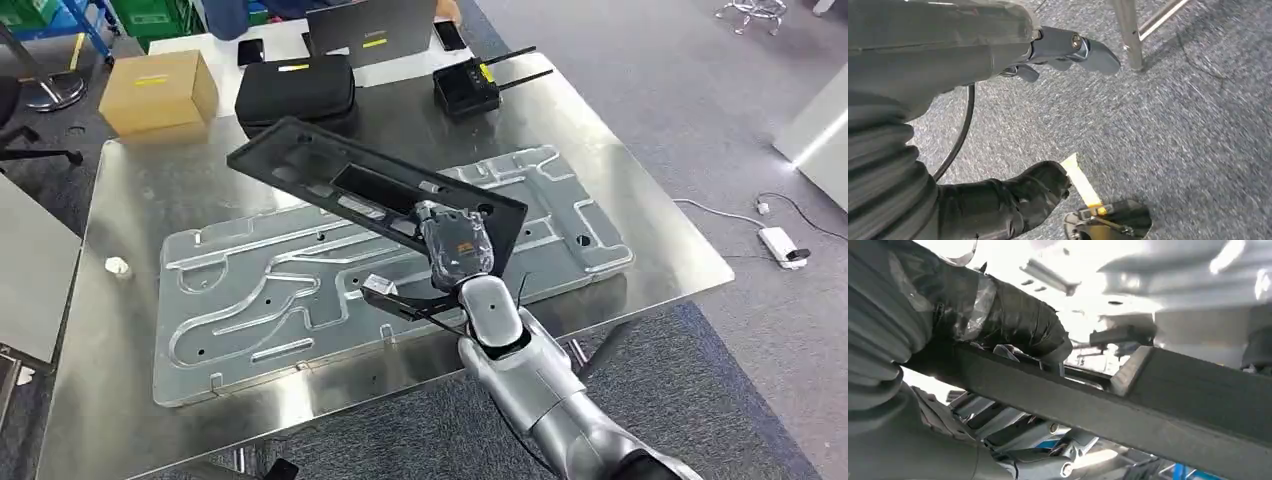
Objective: Take the parts from the cabinet and place them on the table.
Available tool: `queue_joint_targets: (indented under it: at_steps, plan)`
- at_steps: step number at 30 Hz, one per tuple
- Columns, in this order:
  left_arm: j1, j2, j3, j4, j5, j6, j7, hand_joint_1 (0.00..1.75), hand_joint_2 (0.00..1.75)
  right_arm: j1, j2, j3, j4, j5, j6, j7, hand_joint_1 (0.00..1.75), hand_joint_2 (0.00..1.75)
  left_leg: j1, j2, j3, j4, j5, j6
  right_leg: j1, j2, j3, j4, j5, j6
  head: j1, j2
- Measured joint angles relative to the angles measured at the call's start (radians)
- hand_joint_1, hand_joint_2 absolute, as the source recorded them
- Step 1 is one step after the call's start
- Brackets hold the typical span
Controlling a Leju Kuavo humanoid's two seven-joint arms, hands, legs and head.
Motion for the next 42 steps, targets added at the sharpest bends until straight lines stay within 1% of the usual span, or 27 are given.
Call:
queue_joint_targets:
  at_steps: [1,2,3,4,5,7,8,11,14,15,16,17,19,20,21,22,23,26,27,29,30,31,33,35,36,40,42]
  plan:
    - [0.001,0.0,0.0,0.0,0.0,0.0,0.0,0.0,1.75,0.003,0.0,0.0,0.008,0.0,0.0,0.0,1.75,1.75,0.002,0.0,-0.002,0.0,0.014,-0.002,0.0,0.0,0.0,0.002,0.0,0.001,0.0,0.0]
    - [0.002,0.001,0.0,0.0,0.0,0.0,0.0,0.0,1.75,0.004,0.001,0.0,0.015,0.0,0.0,0.0,1.75,1.75,0.005,0.0,0.019,-0.049,0.051,-0.004,-0.001,0.001,0.0,0.005,-0.003,0.002,0.0,0.0]
    - [0.001,0.003,0.0,0.0,0.0,0.0,0.0,0.0,1.75,0.004,0.002,0.0,0.02,-0.001,0.0,0.0,1.59,1.75,0.007,0.001,0.063,-0.135,0.099,-0.004,-0.003,0.003,0.0,0.01,-0.006,0.006,0.0,0.0]
    - [0.0,0.003,0.0,0.0,0.0,0.0,0.0,0.0,1.75,0.003,0.004,0.0,0.024,-0.001,-0.001,0.0,1.61,1.75,0.008,0.002,0.114,-0.235,0.144,-0.004,-0.004,0.003,0.0,0.018,-0.012,0.011,0.0,0.0]
    - [0.0,0.003,0.0,0.0,0.0,0.0,0.0,0.0,1.75,0.002,0.004,0.0,0.026,-0.002,-0.001,0.0,1.57,1.75,0.008,0.002,0.139,-0.286,0.131,-0.001,-0.005,0.003,-0.002,0.023,-0.015,0.017,0.0,0.0]
    - [-0.002,0.003,0.0,0.0,-0.001,-0.004,0.001,0.0,1.75,-0.001,0.005,0.0,0.032,-0.002,-0.003,0.0,1.61,1.75,0.0,-0.002,0.138,-0.287,0.136,0.013,0.003,0.005,-0.006,0.028,-0.016,0.026,0.002,0.0]
    - [0.0,0.003,0.0,0.0,0.0,-0.007,0.001,0.0,0.0,0.0,0.006,0.0,0.035,-0.004,-0.005,-0.001,1.62,1.75,-0.002,-0.002,0.138,-0.286,0.135,0.017,0.003,0.005,-0.005,0.025,-0.015,0.03,0.002,0.0]
    - [-0.001,0.003,0.001,0.0,0.004,-0.005,0.003,0.0,0.0,-0.001,0.007,0.0,0.043,-0.007,-0.01,-0.004,1.59,1.75,0.005,-0.001,0.142,-0.301,0.146,0.04,-0.004,0.005,-0.015,0.046,-0.035,0.046,0.002,0.0]
    - [0.001,0.003,0.001,0.0,0.002,0.01,0.017,0.0,0.0,0.0,0.007,0.0,0.051,-0.006,-0.014,-0.005,1.59,1.75,0.003,0.001,0.139,-0.3,0.144,0.05,-0.005,0.004,-0.12,0.27,-0.149,0.058,0.003,0.0]
    - [0.001,0.003,0.001,0.0,0.0,0.016,0.022,0.0,0.0,0.003,0.007,0.0,0.056,-0.003,-0.013,-0.005,1.55,1.75,0.002,0.001,0.139,-0.299,0.144,0.05,-0.005,0.004,-0.149,0.33,-0.164,0.059,0.003,0.0]
    - [0.001,0.003,0.001,0.0,-0.001,0.018,0.024,0.0,0.0,0.007,0.007,0.0,0.061,0.0,-0.012,-0.005,1.55,1.75,0.002,0.0,0.14,-0.297,0.143,0.05,-0.005,0.004,-0.159,0.345,-0.156,0.058,0.003,0.0]
    - [0.001,0.003,0.001,0.0,-0.005,0.02,0.026,0.0,0.0,0.009,0.007,0.0,0.064,0.002,-0.011,-0.005,1.52,1.75,0.002,-0.002,0.14,-0.296,0.142,0.05,-0.005,0.004,-0.144,0.308,-0.124,0.056,0.003,0.0]
    - [0.0,0.002,0.001,0.0,-0.008,0.025,0.03,0.0,0.0,0.01,0.01,0.0,0.067,0.008,-0.01,-0.006,1.47,1.75,0.001,-0.004,0.141,-0.292,0.138,0.047,-0.004,0.004,-0.062,0.136,-0.033,0.044,0.003,0.0]
    - [0.001,0.002,0.001,0.0,-0.01,0.028,0.031,0.0,0.0,0.01,0.011,0.0,0.069,0.011,-0.01,-0.006,1.36,1.75,0.002,-0.004,0.142,-0.292,0.136,0.044,0.001,0.004,-0.025,0.05,-0.007,0.033,0.003,0.0]
    - [0.0,-0.002,0.001,0.0,-0.011,0.031,0.031,0.0,0.0,0.01,0.014,0.0,0.072,0.014,-0.01,-0.006,1.08,1.75,-0.006,-0.003,0.138,-0.29,0.134,0.039,0.009,0.003,-0.016,0.033,-0.019,0.03,0.002,0.0]
    - [0.0,-0.002,0.001,0.0,-0.011,0.032,0.031,0.0,0.0,0.01,0.018,0.0,0.075,0.015,-0.01,-0.006,0.47,1.75,-0.003,-0.003,0.136,-0.29,0.136,0.035,0.01,0.002,-0.014,0.03,-0.015,0.029,0.003,0.0]
    - [0.0,-0.002,0.001,0.0,-0.011,0.032,0.031,0.0,0.0,0.013,0.02,0.0,0.079,0.017,-0.01,-0.006,0.05,1.75,-0.003,-0.003,0.137,-0.292,0.137,0.03,0.011,0.004,-0.016,0.03,-0.015,0.029,0.002,0.0]
    - [0.0,-0.004,0.001,0.0,-0.012,0.034,0.033,0.0,0.0,0.014,0.027,0.0,0.09,0.017,-0.011,-0.003,0.0,1.75,-0.002,-0.001,0.135,-0.281,0.122,0.015,-0.001,0.001,-0.004,0.009,-0.005,0.014,0.002,0.0]
    - [0.0,-0.004,0.001,0.0,-0.012,0.036,0.034,0.0,0.0,0.011,0.03,0.0,0.093,0.017,-0.011,-0.001,0.0,1.75,-0.003,0.0,0.117,-0.237,0.091,0.012,-0.004,0.001,-0.002,0.005,-0.003,0.007,-0.001,0.0]
    - [0.0,-0.004,0.001,0.0,-0.012,0.036,0.034,0.0,0.0,0.011,0.034,0.0,0.097,0.017,-0.011,-0.001,0.0,1.75,-0.001,0.0,0.044,-0.079,0.016,0.003,-0.003,0.0,-0.002,0.006,-0.004,0.004,-0.002,0.0]
    - [0.0,-0.004,0.001,0.0,-0.012,0.036,0.034,0.0,0.0,0.014,0.035,0.0,0.1,0.017,-0.011,-0.001,0.0,1.75,-0.001,0.0,0.009,-0.01,-0.006,-0.001,-0.003,0.0,-0.002,0.007,-0.005,0.003,-0.001,0.0]
    - [0.002,-0.004,0.001,0.0,-0.012,0.036,0.035,0.0,0.0,0.017,0.035,0.0,0.105,0.017,-0.011,-0.001,0.0,1.75,0.0,0.0,-0.009,0.023,-0.005,-0.002,-0.003,0.0,-0.002,0.008,-0.006,0.003,-0.002,0.0]
    - [0.002,-0.003,0.001,0.0,-0.012,0.036,0.037,0.0,0.0,0.017,0.035,0.0,0.11,0.017,-0.011,-0.001,0.0,1.75,0.003,0.001,0.031,-0.068,0.063,-0.004,-0.004,0.002,-0.002,0.014,-0.009,0.005,-0.002,0.0]
    - [0.001,-0.003,0.001,0.0,-0.012,0.039,0.037,0.0,0.0,0.016,0.035,0.0,0.11,0.017,-0.012,0.0,0.0,1.75,0.006,0.003,0.122,-0.247,0.143,-0.001,-0.005,0.004,-0.001,0.023,-0.016,0.013,-0.001,0.0]
    - [-0.001,-0.003,0.001,0.0,-0.013,0.039,0.038,0.0,0.0,0.016,0.035,0.0,0.111,0.017,-0.013,0.0,0.0,1.75,0.0,0.003,0.143,-0.285,0.127,0.003,0.003,0.005,-0.005,0.03,-0.021,0.021,-0.001,0.0]
    - [0.002,-0.002,0.002,0.0,-0.012,0.045,0.037,0.0,0.0,0.017,0.035,0.0,0.112,0.022,-0.014,0.005,0.0,1.75,-0.002,0.0,0.139,-0.29,0.137,0.029,0.002,0.006,-0.003,0.025,-0.017,0.04,0.0,0.0]
    - [0.001,-0.002,0.002,0.0,-0.011,0.048,0.035,0.0,0.0,0.016,0.033,0.0,0.112,0.027,-0.014,0.01,0.0,1.75,0.003,0.001,0.143,-0.299,0.144,0.044,-0.003,0.004,-0.022,0.071,-0.055,0.05,0.001,0.0]
